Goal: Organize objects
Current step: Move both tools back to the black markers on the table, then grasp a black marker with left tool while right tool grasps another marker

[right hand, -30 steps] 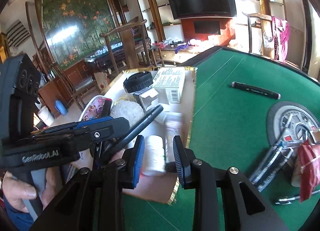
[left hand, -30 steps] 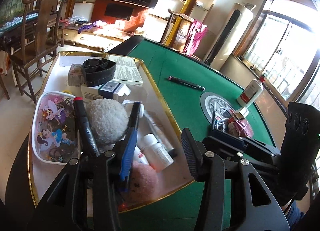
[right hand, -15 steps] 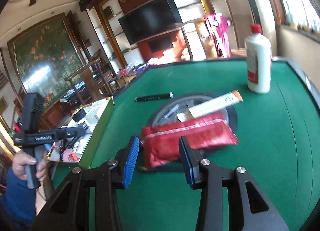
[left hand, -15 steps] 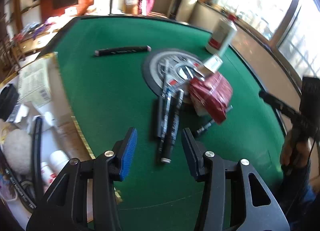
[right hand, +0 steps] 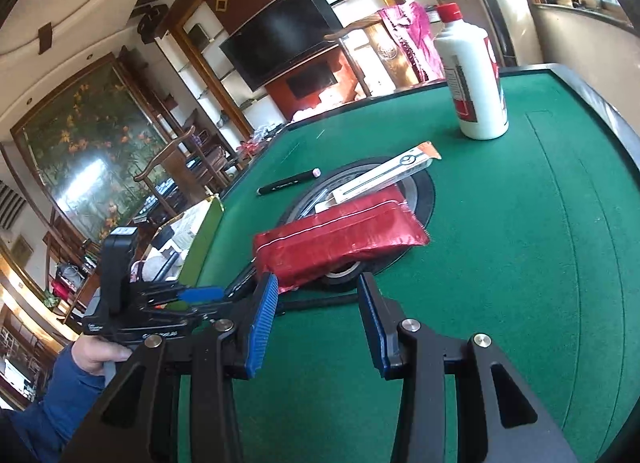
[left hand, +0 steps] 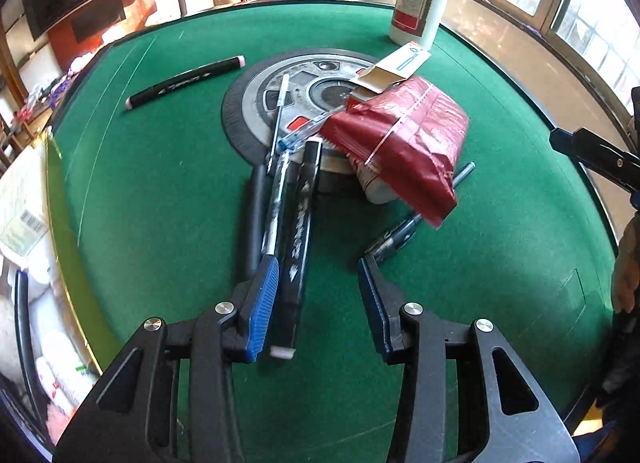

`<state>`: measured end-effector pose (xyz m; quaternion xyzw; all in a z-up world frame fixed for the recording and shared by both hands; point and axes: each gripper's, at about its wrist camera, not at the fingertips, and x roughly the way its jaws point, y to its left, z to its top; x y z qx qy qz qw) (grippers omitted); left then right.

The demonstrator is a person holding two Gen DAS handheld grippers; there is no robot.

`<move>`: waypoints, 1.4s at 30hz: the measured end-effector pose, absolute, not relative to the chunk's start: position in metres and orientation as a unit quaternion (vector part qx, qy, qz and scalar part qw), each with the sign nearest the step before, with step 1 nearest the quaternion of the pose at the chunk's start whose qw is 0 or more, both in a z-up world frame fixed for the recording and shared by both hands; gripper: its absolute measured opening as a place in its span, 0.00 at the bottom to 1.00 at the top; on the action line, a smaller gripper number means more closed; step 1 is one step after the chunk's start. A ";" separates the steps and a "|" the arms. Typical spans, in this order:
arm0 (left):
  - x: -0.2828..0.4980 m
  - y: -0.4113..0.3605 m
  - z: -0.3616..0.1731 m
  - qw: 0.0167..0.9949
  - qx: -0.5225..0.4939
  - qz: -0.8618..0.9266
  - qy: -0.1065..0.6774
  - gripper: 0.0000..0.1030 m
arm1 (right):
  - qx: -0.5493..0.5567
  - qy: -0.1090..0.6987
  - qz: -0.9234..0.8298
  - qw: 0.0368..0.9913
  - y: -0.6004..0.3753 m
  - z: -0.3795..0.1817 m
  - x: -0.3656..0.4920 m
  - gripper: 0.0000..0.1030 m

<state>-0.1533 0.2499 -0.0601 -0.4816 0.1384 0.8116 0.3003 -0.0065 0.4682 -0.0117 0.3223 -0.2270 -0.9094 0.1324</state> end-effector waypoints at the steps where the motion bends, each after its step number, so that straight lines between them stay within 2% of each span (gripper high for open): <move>1: -0.155 0.256 -0.061 0.298 -0.482 0.810 0.148 0.37 | 0.322 -0.229 -0.909 0.132 0.469 -0.012 -0.007 0.40; 2: -0.158 0.259 -0.061 0.297 -0.483 0.810 0.152 0.33 | 0.324 -0.228 -0.909 0.131 0.468 -0.013 -0.007 0.40; 9: -0.176 0.273 -0.067 0.310 -0.488 0.803 0.145 0.24 | 0.339 -0.224 -0.904 0.131 0.466 -0.020 -0.012 0.40; 11: -0.177 0.275 -0.072 0.298 -0.476 0.814 0.146 0.14 | 0.347 -0.221 -0.902 0.128 0.465 -0.026 -0.015 0.40; 12: -0.176 0.276 -0.072 0.295 -0.471 0.818 0.148 0.13 | 0.354 -0.223 -0.899 0.126 0.466 -0.030 -0.017 0.40; 18: -0.150 0.255 -0.073 0.283 -0.473 0.823 0.136 0.13 | 0.383 -0.229 -0.885 0.134 0.469 -0.049 -0.030 0.40; 24: -0.118 0.220 -0.074 0.269 -0.466 0.835 0.120 0.13 | 0.405 -0.158 -0.887 0.156 0.446 -0.051 -0.062 0.41; 29: -0.118 0.211 -0.073 0.272 -0.458 0.842 0.090 0.13 | 0.417 -0.131 -0.886 0.153 0.440 -0.061 -0.082 0.41; 32: -0.116 0.209 -0.073 0.273 -0.448 0.847 0.087 0.13 | 0.426 -0.133 -0.877 0.176 0.438 -0.068 -0.083 0.47; 35: -0.117 0.208 -0.074 0.276 -0.443 0.849 0.080 0.13 | 0.478 -0.154 -0.821 0.273 0.419 -0.072 -0.070 0.47; 37: -0.117 0.208 -0.075 0.276 -0.441 0.850 0.080 0.13 | 0.493 -0.113 -0.799 0.324 0.395 -0.072 -0.050 0.47; 39: -0.116 0.209 -0.075 0.275 -0.438 0.852 0.086 0.13 | 0.478 -0.051 -0.823 0.302 0.375 -0.065 -0.042 0.47; 42: -0.115 0.210 -0.076 0.273 -0.434 0.854 0.088 0.13 | 0.459 -0.035 -0.840 0.288 0.362 -0.062 -0.044 0.47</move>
